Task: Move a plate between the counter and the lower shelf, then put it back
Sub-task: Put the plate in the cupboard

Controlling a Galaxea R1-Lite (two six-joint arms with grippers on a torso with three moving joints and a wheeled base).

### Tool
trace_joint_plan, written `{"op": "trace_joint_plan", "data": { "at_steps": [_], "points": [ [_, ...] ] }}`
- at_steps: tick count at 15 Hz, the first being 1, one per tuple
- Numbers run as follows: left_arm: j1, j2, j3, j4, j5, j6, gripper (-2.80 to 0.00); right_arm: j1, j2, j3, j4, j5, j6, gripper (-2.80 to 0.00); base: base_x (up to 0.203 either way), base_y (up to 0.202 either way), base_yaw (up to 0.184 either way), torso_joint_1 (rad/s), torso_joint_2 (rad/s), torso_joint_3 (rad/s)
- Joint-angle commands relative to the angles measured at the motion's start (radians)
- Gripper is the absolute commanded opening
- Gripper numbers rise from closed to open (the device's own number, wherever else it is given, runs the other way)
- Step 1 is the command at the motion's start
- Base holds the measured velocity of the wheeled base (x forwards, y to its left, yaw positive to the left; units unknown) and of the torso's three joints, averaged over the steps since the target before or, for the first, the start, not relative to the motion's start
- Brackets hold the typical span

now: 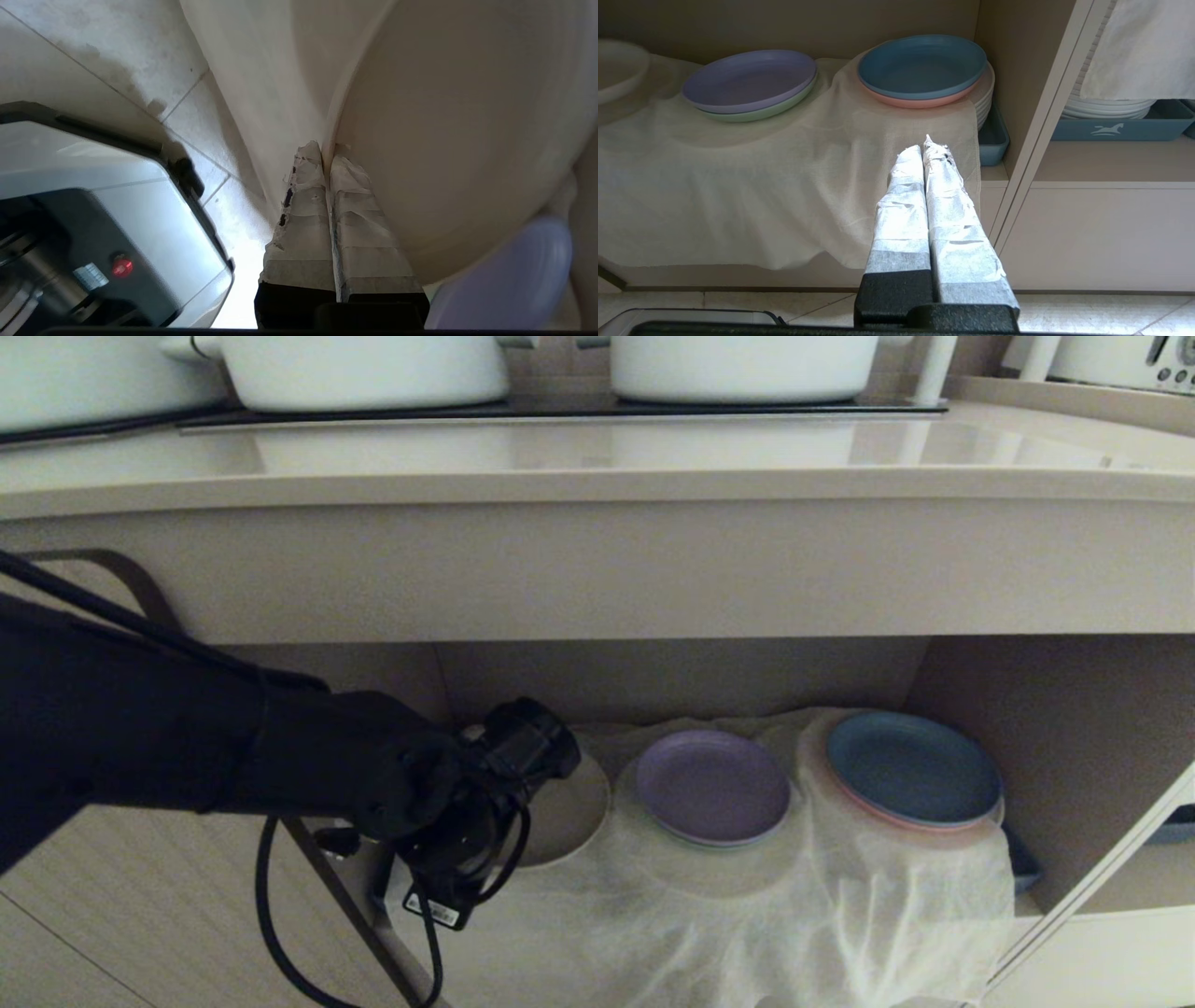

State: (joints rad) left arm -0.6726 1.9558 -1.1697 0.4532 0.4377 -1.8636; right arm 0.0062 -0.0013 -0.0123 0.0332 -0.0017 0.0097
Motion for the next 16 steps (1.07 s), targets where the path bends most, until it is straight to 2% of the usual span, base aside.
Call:
{"op": "trace_joint_plan", "data": {
  "at_steps": [1, 7, 16],
  "points": [
    [0.025, 0.034, -0.016, 0.002, 0.003, -0.011, -2.80, 0.000, 0.001, 0.000, 0.001, 0.000, -0.001, -2.80, 0.000, 0.000, 0.000, 0.000, 0.00, 0.000],
    [0.060, 0.055, -0.016, 0.002, 0.000, -0.023, -2.80, 0.000, 0.001, 0.000, 0.001, 0.000, -0.001, -2.80, 0.000, 0.000, 0.000, 0.000, 0.00, 0.000],
    [0.104, 0.106, -0.025, -0.057, 0.000, -0.023, -2.80, 0.000, 0.001, 0.000, 0.001, 0.000, 0.000, -2.80, 0.000, 0.000, 0.000, 0.000, 0.00, 0.000]
  ]
}}
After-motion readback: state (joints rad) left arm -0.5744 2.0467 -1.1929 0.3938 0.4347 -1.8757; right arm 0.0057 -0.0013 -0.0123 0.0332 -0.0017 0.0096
